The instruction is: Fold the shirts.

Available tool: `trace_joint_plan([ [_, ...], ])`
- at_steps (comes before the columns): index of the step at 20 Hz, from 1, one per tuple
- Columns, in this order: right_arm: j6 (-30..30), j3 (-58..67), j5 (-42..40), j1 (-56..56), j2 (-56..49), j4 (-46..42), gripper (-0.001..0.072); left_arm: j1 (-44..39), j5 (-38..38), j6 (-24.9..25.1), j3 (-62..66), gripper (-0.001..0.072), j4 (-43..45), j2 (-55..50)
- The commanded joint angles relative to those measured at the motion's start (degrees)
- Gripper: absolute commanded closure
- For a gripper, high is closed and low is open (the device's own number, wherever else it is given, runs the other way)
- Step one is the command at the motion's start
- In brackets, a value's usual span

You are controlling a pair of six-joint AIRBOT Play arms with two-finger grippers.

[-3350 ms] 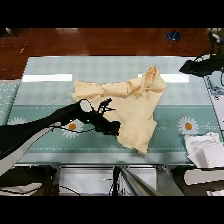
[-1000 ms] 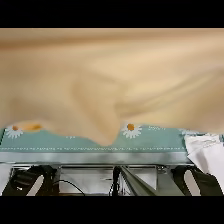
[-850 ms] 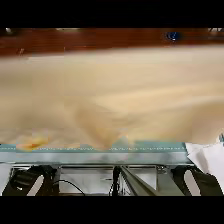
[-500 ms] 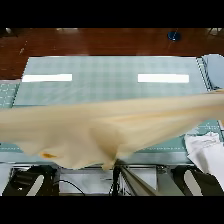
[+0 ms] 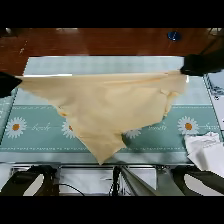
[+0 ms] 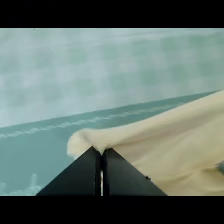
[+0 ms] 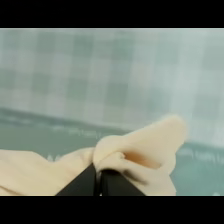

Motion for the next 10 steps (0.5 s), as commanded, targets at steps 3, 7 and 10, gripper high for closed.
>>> trace_joint_plan([
  [3,-0.04,-0.39,-20.17,3.78,-15.74,-5.81,0.0688,0.33,12.74,5.27,-2.56,0.0686,10.58,-14.10],
  [7,-0.02,-0.39,-30.40,3.80,-20.68,-5.62,0.0688,0.48,19.76,5.03,-2.56,0.0685,10.43,-24.81],
  [10,-0.02,-0.39,-35.69,3.80,-21.81,-3.96,0.0687,0.48,21.79,5.05,-2.56,0.0685,7.82,-31.28],
])
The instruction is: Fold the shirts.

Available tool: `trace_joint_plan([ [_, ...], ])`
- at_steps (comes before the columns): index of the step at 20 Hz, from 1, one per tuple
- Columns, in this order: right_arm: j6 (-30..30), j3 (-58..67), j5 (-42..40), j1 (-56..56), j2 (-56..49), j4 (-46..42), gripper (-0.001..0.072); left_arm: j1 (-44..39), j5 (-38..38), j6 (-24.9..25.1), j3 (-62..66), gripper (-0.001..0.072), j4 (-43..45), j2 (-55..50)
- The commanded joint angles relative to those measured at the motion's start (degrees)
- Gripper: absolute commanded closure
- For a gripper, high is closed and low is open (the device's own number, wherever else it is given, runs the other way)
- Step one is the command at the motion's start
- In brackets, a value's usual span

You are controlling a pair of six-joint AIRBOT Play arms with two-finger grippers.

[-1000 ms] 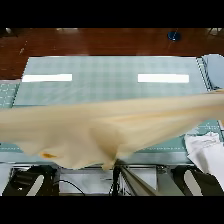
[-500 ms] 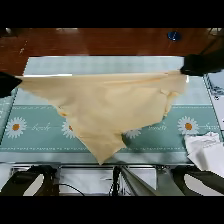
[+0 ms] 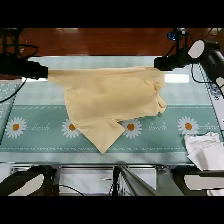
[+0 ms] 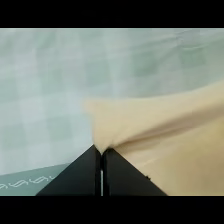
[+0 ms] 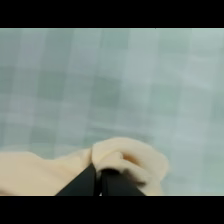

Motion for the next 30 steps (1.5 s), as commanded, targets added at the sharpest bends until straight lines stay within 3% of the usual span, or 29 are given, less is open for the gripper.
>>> trace_joint_plan([
  [1,-0.02,-0.02,-8.48,0.13,-2.43,2.49,0.0687,0.04,4.33,0.28,-0.07,0.0684,-3.04,-8.02],
  [8,0.02,-0.02,-5.22,0.20,-7.56,4.79,0.0679,0.04,4.81,0.28,-0.07,0.0683,-11.23,-16.98],
  [11,0.00,-0.02,-3.34,0.20,-9.46,8.20,0.0609,0.04,4.76,0.81,-0.07,0.0674,-17.88,-18.62],
  [12,0.00,-0.02,-3.08,0.20,-9.64,9.05,0.0572,0.04,4.79,1.16,-0.07,0.0558,-19.28,-18.95],
  [14,-0.20,-0.02,-2.89,0.15,-9.05,10.99,0.0396,0.20,4.59,1.14,0.00,0.0301,-19.30,-18.91],
  [15,-0.52,0.00,-2.75,-0.11,-7.80,11.32,0.0286,0.76,3.39,1.14,0.61,0.0232,-18.88,-18.75],
  [17,-2.67,0.00,-1.79,-1.27,-3.17,9.07,0.0181,3.08,-3.26,1.16,4.11,0.0227,-14.97,-18.32],
  [19,-2.64,0.00,1.77,-3.89,2.36,0.24,0.0182,6.64,-11.43,2.08,7.19,0.0227,-8.63,-16.81],
  [21,-2.25,-0.02,9.60,-7.98,5.97,-9.14,0.0190,11.61,-15.50,2.69,5.84,0.0226,-9.53,-13.66],
  [23,-2.84,-0.04,18.93,-13.33,6.51,-13.25,0.0190,16.37,-16.00,6.08,-0.09,0.0022,-22.14,-9.62],
  [25,-3.30,-1.16,23.32,-18.93,6.21,-11.65,0.0190,18.80,-16.90,8.55,-8.74,0.0019,-30.60,-6.01],
  [30,-7.89,-6.12,23.76,-26.97,6.21,-0.04,0.0190,18.78,-16.48,12.24,-27.93,0.0019,-38.34,-3.58],
])
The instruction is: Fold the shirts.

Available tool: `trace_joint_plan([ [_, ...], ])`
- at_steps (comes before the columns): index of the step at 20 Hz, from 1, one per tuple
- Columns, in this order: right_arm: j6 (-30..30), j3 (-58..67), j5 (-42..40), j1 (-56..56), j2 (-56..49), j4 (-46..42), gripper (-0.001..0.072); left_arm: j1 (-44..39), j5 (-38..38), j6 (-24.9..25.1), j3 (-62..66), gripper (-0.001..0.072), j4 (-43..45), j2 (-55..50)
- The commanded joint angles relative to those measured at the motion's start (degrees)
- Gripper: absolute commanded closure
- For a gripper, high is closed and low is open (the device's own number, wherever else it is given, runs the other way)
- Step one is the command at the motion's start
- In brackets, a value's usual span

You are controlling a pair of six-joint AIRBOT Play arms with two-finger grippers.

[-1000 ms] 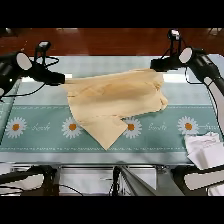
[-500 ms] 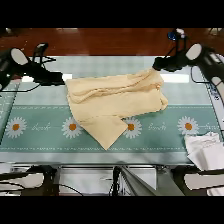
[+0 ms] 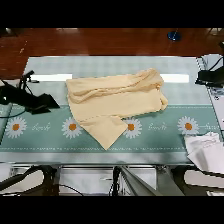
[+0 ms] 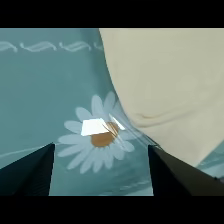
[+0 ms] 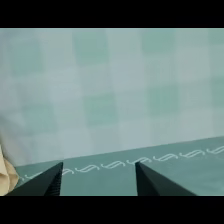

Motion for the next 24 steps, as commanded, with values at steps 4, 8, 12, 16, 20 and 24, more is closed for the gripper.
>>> trace_joint_plan([
  [4,-3.65,-4.26,2.34,-4.50,0.26,6.29,0.0190,-1.75,7.30,2.16,-13.75,0.0021,-10.95,0.74],
  [8,-3.80,-4.28,2.73,-4.50,0.26,7.48,0.0190,-8.66,12.98,0.22,-13.62,0.0021,-10.95,-3.34],
  [12,-4.22,-4.28,3.13,-4.50,0.26,7.48,0.0190,-14.47,17.49,-0.83,-13.60,0.0021,-12.61,-9.16],
  [16,-4.26,-4.28,3.45,-4.50,0.26,7.56,0.0190,-17.18,22.36,-2.14,-13.62,0.0427,-15.78,-13.51],
  [20,-5.86,-4.31,5.22,-4.76,0.26,9.16,0.0180,-16.63,21.86,-0.35,-13.60,0.0683,-15.85,-13.60],
  [24,-12.98,-9.84,6.62,-8.46,0.13,24.04,0.0124,-16.15,19.45,1.18,-13.62,0.0683,-15.82,-13.60],
])
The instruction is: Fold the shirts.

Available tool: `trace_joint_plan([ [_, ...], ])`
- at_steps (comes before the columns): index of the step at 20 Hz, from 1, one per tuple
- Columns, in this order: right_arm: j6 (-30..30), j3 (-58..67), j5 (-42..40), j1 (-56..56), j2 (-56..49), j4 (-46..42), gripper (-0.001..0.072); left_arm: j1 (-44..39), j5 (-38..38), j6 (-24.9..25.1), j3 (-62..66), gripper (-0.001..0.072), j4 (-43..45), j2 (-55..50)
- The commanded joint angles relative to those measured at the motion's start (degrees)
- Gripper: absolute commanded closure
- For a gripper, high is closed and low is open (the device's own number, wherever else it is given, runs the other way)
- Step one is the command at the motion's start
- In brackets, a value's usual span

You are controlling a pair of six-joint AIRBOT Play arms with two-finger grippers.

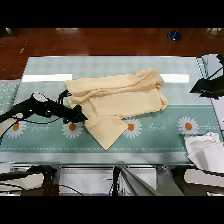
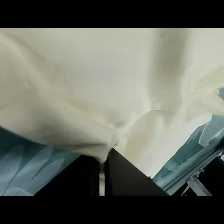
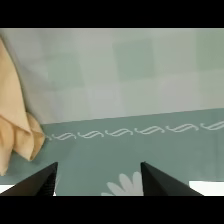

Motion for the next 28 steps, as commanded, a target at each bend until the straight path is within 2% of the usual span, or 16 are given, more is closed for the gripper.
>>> trace_joint_plan([
  [1,-5.68,-5.73,1.73,-2.80,-0.07,11.82,0.0124,0.17,1.11,1.25,-0.02,0.0682,2.64,-0.24],
  [4,-7.50,-12.85,-0.68,-3.04,-0.07,12.39,0.0124,0.17,1.09,1.73,-0.02,0.0683,2.62,-0.24],
  [8,-9.99,-19.26,-6.93,-2.93,-0.33,18.71,0.0126,0.22,0.46,1.77,0.00,0.0682,2.62,-0.24],
  [11,-10.84,-19.78,-9.53,-2.51,-2.03,23.15,0.0127,0.22,0.22,2.23,0.00,0.0682,2.62,-0.24],
  [19,-10.34,-19.78,-16.94,6.49,-8.00,23.93,0.0134,0.24,-0.39,2.43,0.00,0.0683,2.62,-0.24],
  [20,-10.12,-19.76,-18.01,7.65,-8.61,24.09,0.0208,0.24,-0.37,2.43,0.00,0.0683,2.62,-0.24],
  [22,-10.12,-19.76,-20.55,9.29,-8.96,24.00,0.0534,0.24,-0.44,2.93,0.42,0.0683,2.64,-0.24],
  [23,-10.10,-19.63,-20.90,9.31,-8.72,24.30,0.0668,0.24,-0.79,3.45,0.96,0.0683,2.62,-0.24],
  [28,-10.73,-19.58,-20.65,6.88,-0.35,23.43,0.0687,2.89,-4.76,4.37,7.63,0.0683,2.64,1.22],
])
